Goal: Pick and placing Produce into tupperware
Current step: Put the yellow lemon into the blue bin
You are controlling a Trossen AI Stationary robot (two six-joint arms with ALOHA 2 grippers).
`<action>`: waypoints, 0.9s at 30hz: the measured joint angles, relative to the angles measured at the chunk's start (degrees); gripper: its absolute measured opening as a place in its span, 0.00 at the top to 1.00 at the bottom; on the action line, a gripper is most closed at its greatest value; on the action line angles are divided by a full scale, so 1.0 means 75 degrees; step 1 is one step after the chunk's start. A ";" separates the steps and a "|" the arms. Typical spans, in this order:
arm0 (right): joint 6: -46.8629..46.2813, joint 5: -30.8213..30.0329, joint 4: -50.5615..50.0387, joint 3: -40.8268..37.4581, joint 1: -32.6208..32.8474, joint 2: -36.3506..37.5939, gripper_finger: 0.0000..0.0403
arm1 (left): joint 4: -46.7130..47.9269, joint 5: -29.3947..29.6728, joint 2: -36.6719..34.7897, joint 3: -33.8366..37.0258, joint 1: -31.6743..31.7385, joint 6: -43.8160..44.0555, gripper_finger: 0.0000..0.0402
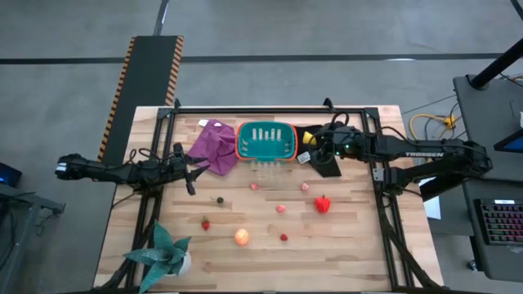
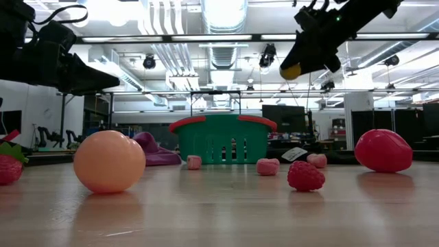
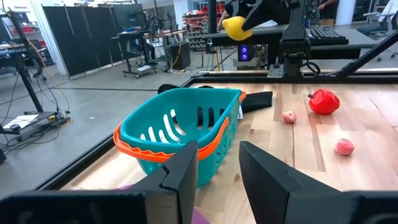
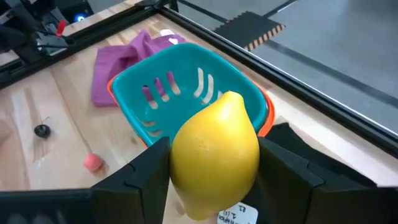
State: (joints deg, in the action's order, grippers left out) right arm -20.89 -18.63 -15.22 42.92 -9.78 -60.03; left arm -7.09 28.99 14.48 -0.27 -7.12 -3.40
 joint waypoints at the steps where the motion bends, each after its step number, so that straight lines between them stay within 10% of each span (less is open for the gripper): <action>1: 0.0011 0.0000 -0.0005 -0.0005 0.0000 0.0000 0.51 | 0.0001 -0.0001 0.0000 0.0000 0.0000 0.0000 0.74; 27: 0.0669 0.0085 0.1196 0.0061 -0.0003 -0.0888 0.51 | -0.0001 -0.0001 0.0003 0.0000 0.0001 0.0000 0.74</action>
State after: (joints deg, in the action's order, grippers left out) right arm -15.87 -18.00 -6.26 43.37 -9.80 -66.69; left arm -7.09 28.98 14.50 -0.27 -7.11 -3.40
